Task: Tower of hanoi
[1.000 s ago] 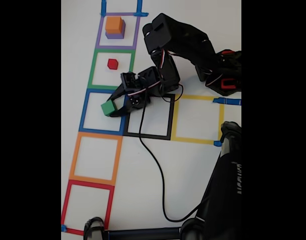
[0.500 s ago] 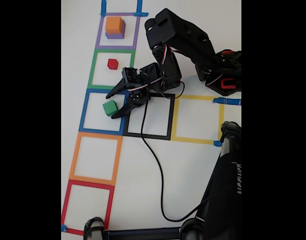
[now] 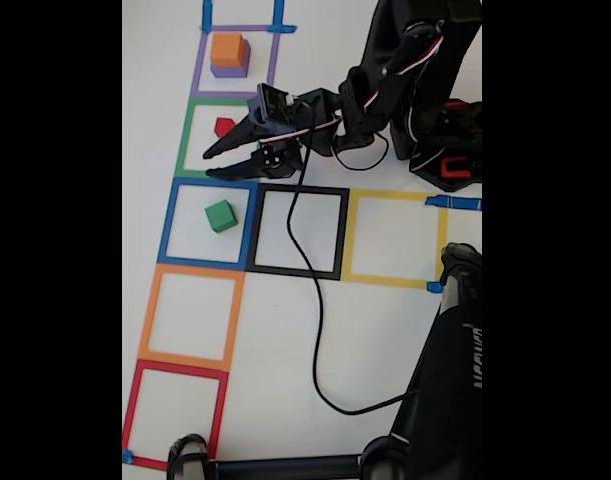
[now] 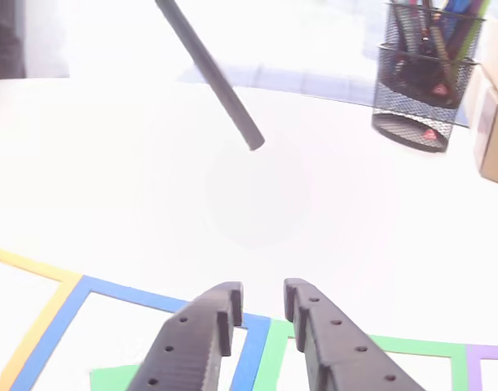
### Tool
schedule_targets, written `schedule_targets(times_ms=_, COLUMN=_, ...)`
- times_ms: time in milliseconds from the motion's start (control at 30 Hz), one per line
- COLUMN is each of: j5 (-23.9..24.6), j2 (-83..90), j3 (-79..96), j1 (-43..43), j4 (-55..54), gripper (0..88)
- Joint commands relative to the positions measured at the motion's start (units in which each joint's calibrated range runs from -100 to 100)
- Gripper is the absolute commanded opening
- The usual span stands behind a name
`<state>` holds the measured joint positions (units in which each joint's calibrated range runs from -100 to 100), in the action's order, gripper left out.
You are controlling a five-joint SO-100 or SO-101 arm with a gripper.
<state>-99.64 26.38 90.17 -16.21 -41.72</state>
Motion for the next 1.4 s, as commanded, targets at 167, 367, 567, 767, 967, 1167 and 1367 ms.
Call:
schedule_targets(times_ms=167, j5=-0.4, j2=34.8, j3=-18.4, j1=10.2, j4=63.8, gripper=0.0)
schedule_targets(times_ms=367, j5=-0.4, j2=37.7, j3=-46.4, j1=16.8, j4=101.6, gripper=0.0)
schedule_targets(times_ms=567, j5=-0.4, j2=30.3, j3=-78.2, j1=21.4, j4=130.6, gripper=0.0)
schedule_targets(times_ms=767, j5=-0.4, j2=27.3, j3=-86.3, j1=27.5, j4=138.8, gripper=1.2)
schedule_targets(times_ms=967, j5=-0.4, j2=30.9, j3=-75.3, j1=31.6, j4=135.2, gripper=14.2)
schedule_targets(times_ms=1167, j5=-0.4, j2=38.3, j3=-54.2, j1=32.4, j4=119.5, gripper=23.8)
schedule_targets(times_ms=1367, j5=-0.4, j2=41.4, j3=-32.1, j1=31.4, j4=94.8, gripper=26.2)
